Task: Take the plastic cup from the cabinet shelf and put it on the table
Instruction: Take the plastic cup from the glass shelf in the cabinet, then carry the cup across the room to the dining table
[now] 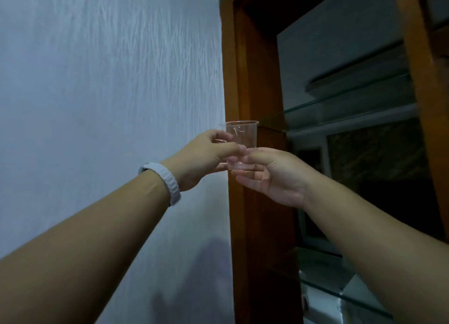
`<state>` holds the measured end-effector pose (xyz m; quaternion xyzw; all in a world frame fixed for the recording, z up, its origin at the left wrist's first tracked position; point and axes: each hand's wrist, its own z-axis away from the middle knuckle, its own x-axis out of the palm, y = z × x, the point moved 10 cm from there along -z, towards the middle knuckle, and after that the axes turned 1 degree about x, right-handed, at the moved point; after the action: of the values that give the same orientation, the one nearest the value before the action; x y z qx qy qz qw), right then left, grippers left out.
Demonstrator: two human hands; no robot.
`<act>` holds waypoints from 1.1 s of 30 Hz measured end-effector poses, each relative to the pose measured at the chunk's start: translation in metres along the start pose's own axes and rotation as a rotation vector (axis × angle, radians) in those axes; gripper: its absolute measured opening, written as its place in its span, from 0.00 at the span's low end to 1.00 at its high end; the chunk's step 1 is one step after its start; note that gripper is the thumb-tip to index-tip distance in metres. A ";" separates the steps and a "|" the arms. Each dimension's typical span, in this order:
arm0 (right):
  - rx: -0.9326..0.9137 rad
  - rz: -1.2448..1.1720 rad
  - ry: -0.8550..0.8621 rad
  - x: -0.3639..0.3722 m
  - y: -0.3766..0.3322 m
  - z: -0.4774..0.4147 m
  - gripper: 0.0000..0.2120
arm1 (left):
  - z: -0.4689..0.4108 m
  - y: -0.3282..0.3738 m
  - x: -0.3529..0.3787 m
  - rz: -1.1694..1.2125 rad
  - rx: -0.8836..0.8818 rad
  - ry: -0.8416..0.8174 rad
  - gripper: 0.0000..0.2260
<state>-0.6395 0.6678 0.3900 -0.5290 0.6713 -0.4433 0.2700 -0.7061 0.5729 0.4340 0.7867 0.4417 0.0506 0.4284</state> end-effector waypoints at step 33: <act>0.597 -0.531 -1.019 0.319 0.140 0.316 0.16 | 0.518 0.058 -0.096 -0.356 -0.449 0.919 0.24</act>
<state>-0.5369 0.2734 0.1551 -0.7234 0.1534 -0.3558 0.5715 -0.4889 0.1617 0.1794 0.4857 0.6882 0.4093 0.3507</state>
